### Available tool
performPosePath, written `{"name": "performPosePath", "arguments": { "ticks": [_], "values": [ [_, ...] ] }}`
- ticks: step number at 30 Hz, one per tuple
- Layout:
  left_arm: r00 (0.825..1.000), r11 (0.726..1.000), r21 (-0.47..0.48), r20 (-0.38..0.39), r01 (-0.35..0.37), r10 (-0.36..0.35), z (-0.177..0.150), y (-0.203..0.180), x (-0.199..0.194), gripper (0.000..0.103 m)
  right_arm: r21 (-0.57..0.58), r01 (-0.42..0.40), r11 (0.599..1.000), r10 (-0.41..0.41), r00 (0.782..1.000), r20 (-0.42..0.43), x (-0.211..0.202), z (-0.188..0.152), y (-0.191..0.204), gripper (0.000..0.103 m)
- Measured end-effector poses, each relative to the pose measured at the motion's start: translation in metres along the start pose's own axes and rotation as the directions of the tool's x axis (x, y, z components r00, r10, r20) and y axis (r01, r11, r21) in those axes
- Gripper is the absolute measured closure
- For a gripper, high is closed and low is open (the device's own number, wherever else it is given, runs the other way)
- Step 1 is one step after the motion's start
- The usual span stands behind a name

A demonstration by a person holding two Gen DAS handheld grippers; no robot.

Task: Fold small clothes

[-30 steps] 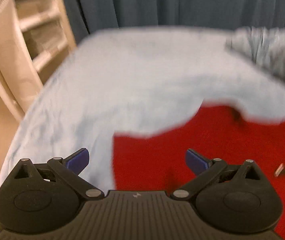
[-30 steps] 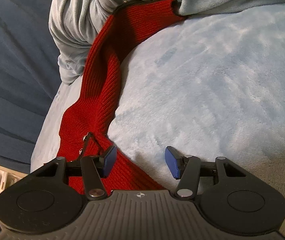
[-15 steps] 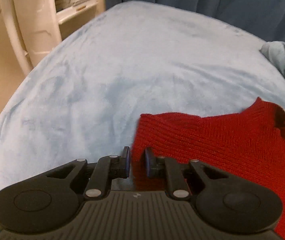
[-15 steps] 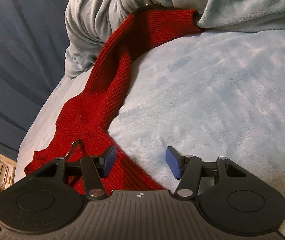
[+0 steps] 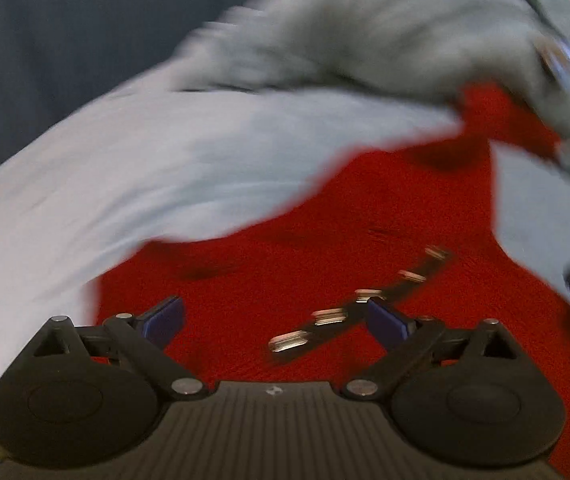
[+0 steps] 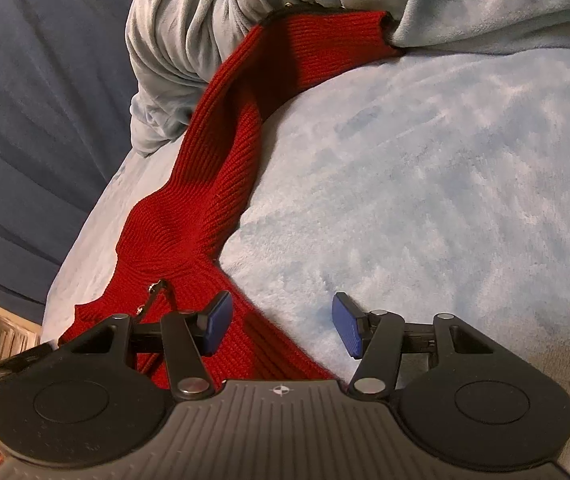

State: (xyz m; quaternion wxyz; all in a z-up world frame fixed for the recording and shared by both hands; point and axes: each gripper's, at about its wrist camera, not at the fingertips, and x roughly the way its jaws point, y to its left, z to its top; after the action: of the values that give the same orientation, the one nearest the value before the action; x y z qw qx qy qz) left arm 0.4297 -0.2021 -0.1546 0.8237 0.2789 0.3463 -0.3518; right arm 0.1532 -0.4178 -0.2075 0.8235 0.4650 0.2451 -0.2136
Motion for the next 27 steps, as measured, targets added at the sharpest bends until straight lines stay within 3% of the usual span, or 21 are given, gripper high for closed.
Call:
{"name": "performPosePath", "arguments": {
  "ticks": [2,4,6,7,8,9,10,16,18,21,23,25,27],
  "values": [
    [0.998,0.993,0.114,-0.064,0.030,-0.022,0.007,-0.031,0.029,0.005,0.005,-0.003,1.000,0.003,1.000,-0.006,0.000,0.001,0.000,0.045],
    [0.994,0.985,0.168,-0.106,0.040,-0.023,0.004,-0.046,0.051,0.013,0.008,-0.006,1.000,0.006,1.000,-0.014,0.000,0.001,-0.001,0.045],
    [0.988,0.985,0.117,-0.100,0.128,-0.117,0.003,-0.045,0.054,0.063,0.012,-0.009,1.000,0.010,1.000,-0.021,0.001,0.002,-0.002,0.045],
    [0.990,0.987,0.099,-0.080,0.123,-0.116,0.004,-0.046,0.050,0.075,0.013,-0.011,1.000,0.011,1.000,-0.025,0.001,0.003,-0.002,0.045],
    [0.992,0.987,0.115,-0.065,0.111,-0.104,0.003,-0.047,0.046,0.081,0.017,-0.012,1.000,0.013,1.000,-0.028,0.001,0.004,-0.003,0.045],
    [0.993,0.987,0.116,-0.062,0.109,-0.102,0.002,-0.046,0.044,0.098,0.022,-0.014,1.000,0.015,0.999,-0.030,0.001,0.004,-0.003,0.045],
    [0.993,0.989,0.103,-0.058,0.108,-0.102,0.002,-0.044,0.043,0.103,0.029,-0.016,0.999,0.017,0.999,-0.033,0.001,0.005,-0.004,0.045],
    [0.999,0.998,-0.055,0.040,-0.004,0.006,0.038,-0.022,0.040,0.102,0.062,-0.019,0.998,0.022,0.999,-0.044,0.000,0.006,-0.007,0.046],
    [0.999,0.999,-0.034,0.049,0.008,-0.006,0.042,-0.020,0.042,0.102,0.063,-0.020,0.998,0.023,0.999,-0.046,0.000,0.006,-0.007,0.046],
    [0.996,0.996,0.029,0.001,-0.090,0.090,0.033,-0.029,0.063,0.097,0.063,-0.018,0.998,0.021,0.999,-0.044,-0.001,0.006,-0.007,0.046],
    [0.989,0.990,0.022,-0.053,-0.139,0.140,0.028,-0.030,0.079,0.079,0.062,-0.019,0.998,0.022,0.999,-0.045,-0.001,0.006,-0.007,0.046],
    [0.981,0.982,0.013,-0.031,-0.189,0.190,0.025,-0.032,0.076,0.060,0.073,-0.024,0.997,0.027,0.999,-0.046,-0.001,0.006,-0.008,0.046],
    [0.982,0.980,-0.066,-0.002,-0.186,0.186,0.022,-0.026,0.063,0.022,0.090,-0.031,0.995,0.035,0.998,-0.045,-0.001,0.007,-0.010,0.046]
  ]
}}
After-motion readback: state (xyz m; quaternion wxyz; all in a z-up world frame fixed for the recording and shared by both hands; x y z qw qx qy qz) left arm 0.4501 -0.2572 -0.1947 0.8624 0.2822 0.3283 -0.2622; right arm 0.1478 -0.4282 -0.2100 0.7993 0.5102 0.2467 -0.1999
